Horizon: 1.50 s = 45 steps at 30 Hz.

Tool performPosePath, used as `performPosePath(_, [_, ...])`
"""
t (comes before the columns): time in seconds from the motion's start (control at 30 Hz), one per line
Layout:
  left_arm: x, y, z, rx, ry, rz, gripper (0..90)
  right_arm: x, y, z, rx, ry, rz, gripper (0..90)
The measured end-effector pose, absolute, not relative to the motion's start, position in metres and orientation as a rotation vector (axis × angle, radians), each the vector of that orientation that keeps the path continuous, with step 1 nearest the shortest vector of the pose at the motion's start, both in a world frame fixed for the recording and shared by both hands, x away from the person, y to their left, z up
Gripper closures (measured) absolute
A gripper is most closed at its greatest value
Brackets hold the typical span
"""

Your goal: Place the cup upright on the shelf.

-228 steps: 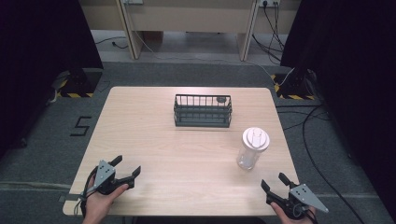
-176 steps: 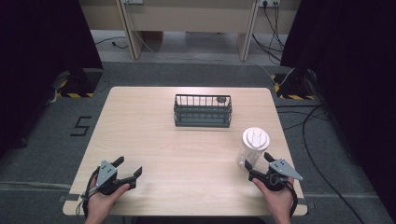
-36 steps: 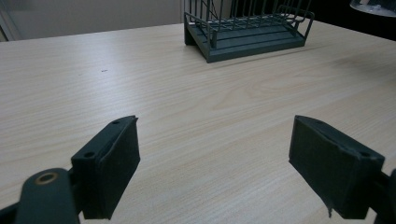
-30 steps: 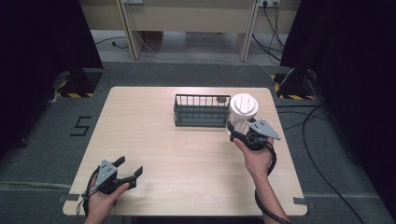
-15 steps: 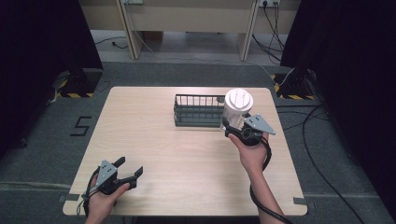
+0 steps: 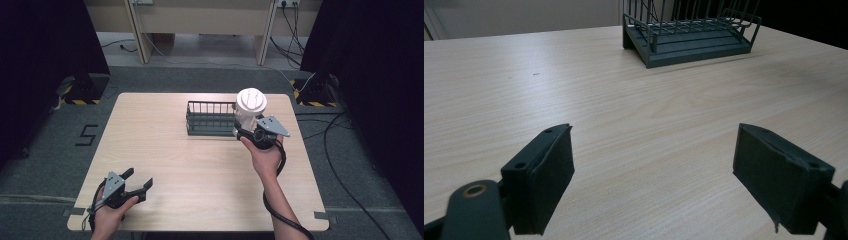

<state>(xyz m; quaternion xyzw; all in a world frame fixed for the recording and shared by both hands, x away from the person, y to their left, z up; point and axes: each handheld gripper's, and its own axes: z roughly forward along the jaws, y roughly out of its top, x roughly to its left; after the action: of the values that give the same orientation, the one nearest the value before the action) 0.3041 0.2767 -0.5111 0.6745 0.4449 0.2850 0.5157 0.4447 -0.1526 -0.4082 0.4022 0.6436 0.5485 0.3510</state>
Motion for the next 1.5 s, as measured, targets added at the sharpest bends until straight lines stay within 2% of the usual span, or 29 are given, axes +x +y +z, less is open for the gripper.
performPosePath(1.5, [0.305, 0.277, -0.511, 1.618, 1.066, 0.679, 16.2, 0.489, -0.125, -0.390, 1.047, 1.665, 1.424, 18.5])
